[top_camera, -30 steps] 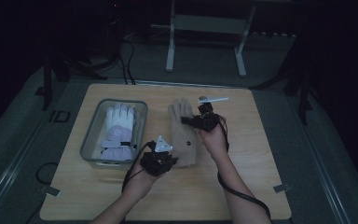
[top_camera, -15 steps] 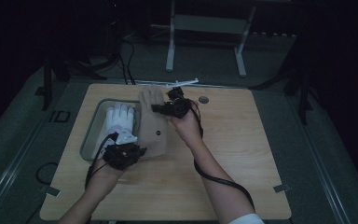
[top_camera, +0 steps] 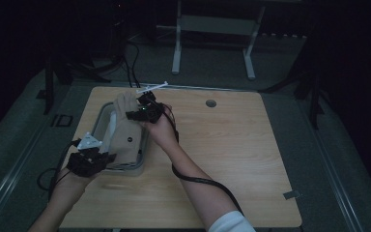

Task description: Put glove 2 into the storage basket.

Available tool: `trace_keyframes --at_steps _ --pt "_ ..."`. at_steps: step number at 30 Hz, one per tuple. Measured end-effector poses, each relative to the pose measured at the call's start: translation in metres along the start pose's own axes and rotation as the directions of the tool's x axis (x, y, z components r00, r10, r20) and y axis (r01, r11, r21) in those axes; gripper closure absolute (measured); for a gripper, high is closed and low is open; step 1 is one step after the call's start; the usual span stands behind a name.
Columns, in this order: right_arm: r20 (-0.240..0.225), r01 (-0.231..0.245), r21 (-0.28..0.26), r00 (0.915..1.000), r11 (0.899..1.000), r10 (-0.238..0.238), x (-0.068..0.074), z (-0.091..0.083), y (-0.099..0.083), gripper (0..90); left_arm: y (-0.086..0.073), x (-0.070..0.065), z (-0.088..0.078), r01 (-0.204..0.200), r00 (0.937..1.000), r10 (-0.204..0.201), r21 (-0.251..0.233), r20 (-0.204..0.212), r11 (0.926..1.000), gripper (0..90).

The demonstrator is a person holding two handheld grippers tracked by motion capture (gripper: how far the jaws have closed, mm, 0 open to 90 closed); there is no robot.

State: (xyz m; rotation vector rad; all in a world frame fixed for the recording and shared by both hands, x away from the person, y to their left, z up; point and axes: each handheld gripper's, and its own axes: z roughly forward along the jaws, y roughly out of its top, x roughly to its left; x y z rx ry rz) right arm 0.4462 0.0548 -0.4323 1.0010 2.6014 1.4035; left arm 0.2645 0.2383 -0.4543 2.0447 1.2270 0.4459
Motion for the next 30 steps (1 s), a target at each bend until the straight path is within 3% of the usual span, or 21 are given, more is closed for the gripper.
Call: trace_keyframes --at_steps 7,8,16,18,21,26,30 --pt "0.007 -0.004 0.058 1.0 0.998 0.003 -0.008 0.032 -0.007 70.7 -0.01 0.018 0.014 0.038 0.9992 -0.039 0.045 0.011 0.9983 82.8" --pt "0.004 -0.006 0.065 1.0 0.998 0.006 -0.009 0.035 -0.008 70.7 -0.012 0.02 0.017 0.052 0.998 -0.054 0.052 0.031 0.9973 82.8" --pt "-0.015 -0.009 0.099 0.9998 0.995 0.01 -0.018 0.056 -0.014 69.0 -0.015 0.025 0.022 0.083 0.9955 -0.085 0.044 0.043 0.9956 81.4" --pt "-0.022 0.006 0.105 0.9998 0.994 -0.003 -0.019 0.058 -0.013 67.5 -0.015 0.029 0.023 0.107 0.9915 -0.11 0.056 0.069 0.9927 80.7" --pt "-0.011 0.014 0.112 0.9999 0.994 -0.013 -0.019 0.058 -0.014 60.8 -0.014 0.032 0.024 0.117 0.9894 -0.121 0.058 0.08 0.9914 76.0" --pt "0.038 0.065 0.124 0.9968 0.99 -0.07 -0.018 0.049 -0.011 47.0 -0.015 0.031 0.022 0.124 0.991 -0.126 0.028 0.047 0.9918 51.3" --pt "0.051 0.072 0.107 0.9956 0.992 -0.078 -0.019 0.035 -0.007 33.5 -0.015 0.03 0.02 0.131 0.9913 -0.131 0.0 0.015 0.9914 43.3"
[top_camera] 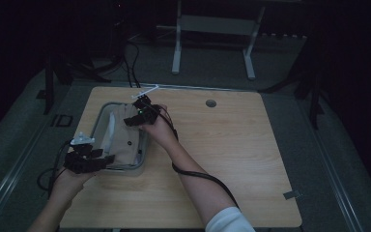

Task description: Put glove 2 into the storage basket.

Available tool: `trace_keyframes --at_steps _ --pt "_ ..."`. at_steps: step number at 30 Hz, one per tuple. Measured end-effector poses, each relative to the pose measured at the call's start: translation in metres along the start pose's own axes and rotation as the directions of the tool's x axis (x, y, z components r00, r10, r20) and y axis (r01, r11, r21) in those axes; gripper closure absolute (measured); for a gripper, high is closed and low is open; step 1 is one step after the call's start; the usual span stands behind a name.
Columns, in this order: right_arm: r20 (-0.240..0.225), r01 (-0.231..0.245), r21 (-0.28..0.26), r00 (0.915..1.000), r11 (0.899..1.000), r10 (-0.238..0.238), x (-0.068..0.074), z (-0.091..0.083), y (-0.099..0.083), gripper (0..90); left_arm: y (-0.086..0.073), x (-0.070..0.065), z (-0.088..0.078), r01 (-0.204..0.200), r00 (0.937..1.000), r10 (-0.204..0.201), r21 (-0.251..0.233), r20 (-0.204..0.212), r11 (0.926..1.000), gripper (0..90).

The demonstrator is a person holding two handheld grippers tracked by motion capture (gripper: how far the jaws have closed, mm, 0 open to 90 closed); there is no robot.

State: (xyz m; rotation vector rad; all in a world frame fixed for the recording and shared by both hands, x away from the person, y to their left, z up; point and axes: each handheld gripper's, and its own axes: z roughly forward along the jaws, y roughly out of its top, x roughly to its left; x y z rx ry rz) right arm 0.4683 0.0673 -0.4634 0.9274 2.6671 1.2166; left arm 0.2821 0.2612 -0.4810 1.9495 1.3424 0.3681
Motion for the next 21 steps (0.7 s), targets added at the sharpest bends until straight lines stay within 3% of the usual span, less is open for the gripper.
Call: trace_keyframes --at_steps 3,5,8,9,12,16,18,21 --pt "-0.015 0.004 -0.014 0.9999 1.0 -0.004 -0.001 -0.01 0.001 24.2 0.001 -0.001 -0.003 0.017 0.9995 -0.018 -0.036 -0.026 0.9992 35.7" --pt "-0.02 0.013 -0.029 0.9997 0.999 -0.014 -0.002 -0.018 0.001 18.6 0.001 -0.003 -0.006 0.004 0.9999 -0.005 -0.064 -0.014 0.9979 29.0" --pt "-0.02 0.027 -0.056 0.9994 0.998 -0.029 -0.002 -0.03 -0.001 16.8 0.004 -0.008 -0.012 0.003 0.9999 -0.005 -0.129 -0.016 0.9916 23.2" --pt "-0.02 0.027 -0.056 0.9994 0.998 -0.029 -0.002 -0.03 -0.001 16.8 0.004 -0.008 -0.012 0.003 0.9999 -0.005 -0.129 -0.016 0.9916 18.9" --pt "-0.052 0.045 -0.075 0.9975 0.996 -0.049 0.0 -0.043 -0.007 17.1 0.009 -0.02 -0.015 -0.036 0.9985 0.028 -0.185 -0.047 0.982 14.7" --pt "-0.065 0.073 -0.081 0.9947 0.994 -0.079 0.001 -0.053 -0.014 17.0 0.012 -0.031 -0.016 -0.044 0.9989 0.039 -0.206 -0.026 0.9776 12.7" --pt "-0.061 0.088 -0.073 0.9939 0.993 -0.092 0.0 -0.062 -0.024 15.9 0.015 -0.043 -0.014 -0.056 0.9984 0.055 -0.216 -0.009 0.9747 7.9" --pt "-0.071 0.112 -0.054 0.9908 0.992 -0.116 -0.002 -0.067 -0.033 14.7 0.017 -0.055 -0.009 -0.071 0.997 0.076 -0.218 0.015 0.9735 7.4"
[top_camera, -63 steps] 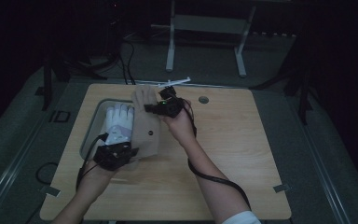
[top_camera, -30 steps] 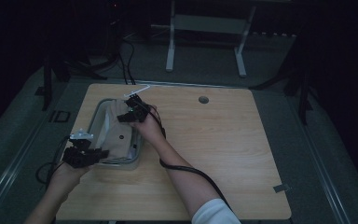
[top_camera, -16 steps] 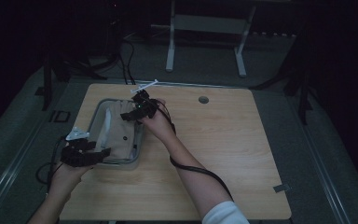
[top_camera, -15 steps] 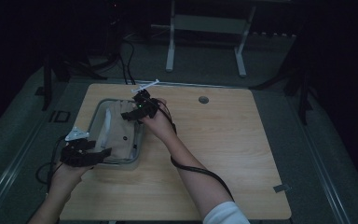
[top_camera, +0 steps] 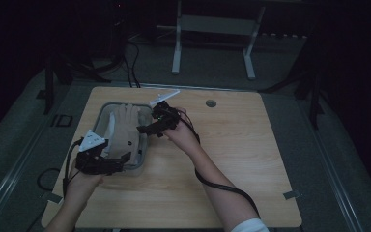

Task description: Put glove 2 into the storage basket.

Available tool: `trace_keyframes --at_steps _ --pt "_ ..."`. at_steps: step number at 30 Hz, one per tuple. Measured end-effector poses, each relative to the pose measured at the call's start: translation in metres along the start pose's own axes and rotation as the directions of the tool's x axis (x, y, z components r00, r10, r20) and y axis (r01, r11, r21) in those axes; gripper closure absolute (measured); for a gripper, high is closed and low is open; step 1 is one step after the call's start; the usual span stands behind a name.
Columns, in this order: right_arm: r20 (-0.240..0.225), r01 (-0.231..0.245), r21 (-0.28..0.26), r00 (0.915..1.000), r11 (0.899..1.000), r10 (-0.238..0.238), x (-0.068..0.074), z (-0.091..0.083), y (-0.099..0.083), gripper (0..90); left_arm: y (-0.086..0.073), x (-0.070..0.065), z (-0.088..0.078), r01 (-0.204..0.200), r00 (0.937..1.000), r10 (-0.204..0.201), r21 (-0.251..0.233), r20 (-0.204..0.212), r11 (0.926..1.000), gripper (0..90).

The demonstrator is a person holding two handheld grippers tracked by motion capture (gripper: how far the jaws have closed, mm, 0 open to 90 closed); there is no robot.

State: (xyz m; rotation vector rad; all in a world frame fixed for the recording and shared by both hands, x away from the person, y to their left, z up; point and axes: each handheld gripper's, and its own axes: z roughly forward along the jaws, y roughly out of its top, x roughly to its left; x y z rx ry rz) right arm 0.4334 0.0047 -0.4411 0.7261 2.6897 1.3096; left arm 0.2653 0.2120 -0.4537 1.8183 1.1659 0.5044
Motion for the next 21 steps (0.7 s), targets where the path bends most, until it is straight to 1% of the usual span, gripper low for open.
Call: trace_keyframes --at_steps 1,3,4,5,7,8,9,11,12,14,16,21 --pt "-0.007 0.004 0.003 1.0 1.0 -0.004 0.0 -0.002 -0.004 14.6 0.001 -0.003 0.002 -0.008 0.9999 0.008 0.004 0.008 1.0 6.9" --pt "-0.019 0.014 0.002 0.9997 1.0 -0.014 0.0 -0.008 -0.012 14.5 0.001 -0.01 0.007 -0.009 0.9993 0.009 -0.003 0.036 1.0 5.8" --pt "-0.018 0.018 -0.004 0.9997 1.0 -0.018 -0.001 -0.011 -0.015 14.5 0.001 -0.012 0.009 -0.01 0.9991 0.01 -0.006 0.042 0.9999 5.8" --pt "-0.02 0.018 -0.007 0.9996 1.0 -0.018 -0.001 -0.014 -0.018 14.4 0.001 -0.015 0.01 -0.014 0.9989 0.014 -0.013 0.045 0.9998 5.8" --pt "-0.025 0.013 -0.015 0.9996 1.0 -0.013 -0.002 -0.022 -0.026 14.5 0.001 -0.021 0.014 -0.02 0.9978 0.021 -0.017 0.064 0.9997 5.8" --pt "-0.026 0.013 -0.019 0.9996 1.0 -0.014 -0.003 -0.024 -0.03 14.5 0.001 -0.024 0.015 -0.017 0.997 0.019 -0.022 0.075 0.9996 5.8" --pt "-0.027 0.01 -0.018 0.9996 1.0 -0.01 -0.003 -0.027 -0.034 14.5 0.001 -0.026 0.017 -0.023 0.9959 0.025 -0.02 0.087 0.9995 5.9" --pt "-0.024 0.012 -0.02 0.9996 1.0 -0.012 -0.004 -0.033 -0.044 14.6 0.001 -0.031 0.019 -0.034 0.9936 0.037 -0.034 0.106 0.9989 5.8" --pt "-0.021 0.014 -0.019 0.9997 1.0 -0.014 -0.004 -0.035 -0.048 14.6 0.0 -0.034 0.021 -0.044 0.9906 0.051 -0.053 0.127 0.9976 5.9" --pt "-0.013 0.015 -0.011 0.9998 1.0 -0.015 -0.006 -0.038 -0.056 14.6 -0.001 -0.037 0.025 -0.051 0.9887 0.058 -0.048 0.139 0.9975 5.8" --pt "-0.006 0.014 -0.001 0.9999 1.0 -0.014 -0.008 -0.041 -0.063 14.6 -0.003 -0.041 0.028 -0.055 0.9837 0.063 -0.051 0.168 0.9972 5.9" --pt "0.004 0.016 0.007 0.9999 1.0 -0.016 -0.013 -0.05 -0.079 14.6 -0.006 -0.052 0.035 -0.078 0.9783 0.086 -0.049 0.188 0.9957 5.9"
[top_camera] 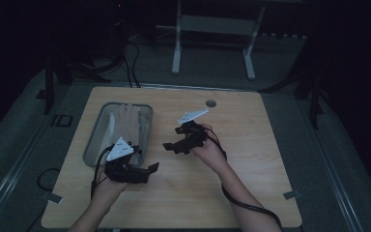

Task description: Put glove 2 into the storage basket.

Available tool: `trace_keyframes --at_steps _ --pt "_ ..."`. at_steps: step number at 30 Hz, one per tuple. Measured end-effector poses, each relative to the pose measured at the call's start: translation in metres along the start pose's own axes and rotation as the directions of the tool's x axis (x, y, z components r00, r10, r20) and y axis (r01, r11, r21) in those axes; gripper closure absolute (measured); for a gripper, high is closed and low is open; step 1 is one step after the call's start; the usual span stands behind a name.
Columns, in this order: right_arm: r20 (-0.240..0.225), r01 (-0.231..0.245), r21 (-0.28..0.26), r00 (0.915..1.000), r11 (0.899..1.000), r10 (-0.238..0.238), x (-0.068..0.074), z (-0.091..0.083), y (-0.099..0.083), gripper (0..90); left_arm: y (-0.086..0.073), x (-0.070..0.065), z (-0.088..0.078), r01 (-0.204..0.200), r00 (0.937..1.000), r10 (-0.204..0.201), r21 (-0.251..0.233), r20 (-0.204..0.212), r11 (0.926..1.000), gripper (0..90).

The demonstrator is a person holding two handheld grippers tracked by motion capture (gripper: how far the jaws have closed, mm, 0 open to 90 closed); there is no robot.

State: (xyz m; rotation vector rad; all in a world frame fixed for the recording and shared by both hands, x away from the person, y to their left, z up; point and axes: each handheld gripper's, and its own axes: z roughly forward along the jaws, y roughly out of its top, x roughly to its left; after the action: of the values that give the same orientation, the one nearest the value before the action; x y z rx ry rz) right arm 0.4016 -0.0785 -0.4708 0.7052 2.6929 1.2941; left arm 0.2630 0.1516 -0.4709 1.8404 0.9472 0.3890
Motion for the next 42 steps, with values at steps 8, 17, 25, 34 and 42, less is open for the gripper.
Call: trace_keyframes --at_steps 8,17,25,34,42 --pt "0.015 -0.018 -0.004 0.9997 1.0 0.018 -0.007 -0.011 -0.028 14.6 -0.004 -0.017 0.016 -0.038 0.9982 0.039 -0.011 0.046 0.9992 5.8" --pt "0.025 -0.025 0.0 0.9994 1.0 0.025 -0.013 -0.024 -0.059 14.7 -0.01 -0.034 0.035 -0.054 0.9933 0.052 0.013 0.103 0.9985 5.7" --pt "0.06 -0.032 -0.007 0.9977 0.999 0.032 -0.019 -0.036 -0.083 14.7 -0.019 -0.047 0.054 -0.076 0.9841 0.069 0.042 0.164 0.9962 5.8" --pt "0.081 -0.017 0.006 0.9966 1.0 0.017 -0.023 -0.04 -0.107 14.6 -0.031 -0.048 0.076 -0.104 0.9784 0.091 0.061 0.186 0.9927 5.7" --pt "0.109 -0.004 0.003 0.9941 1.0 0.003 -0.024 -0.042 -0.126 14.7 -0.037 -0.057 0.091 -0.156 0.9651 0.134 0.083 0.225 0.9842 5.8"
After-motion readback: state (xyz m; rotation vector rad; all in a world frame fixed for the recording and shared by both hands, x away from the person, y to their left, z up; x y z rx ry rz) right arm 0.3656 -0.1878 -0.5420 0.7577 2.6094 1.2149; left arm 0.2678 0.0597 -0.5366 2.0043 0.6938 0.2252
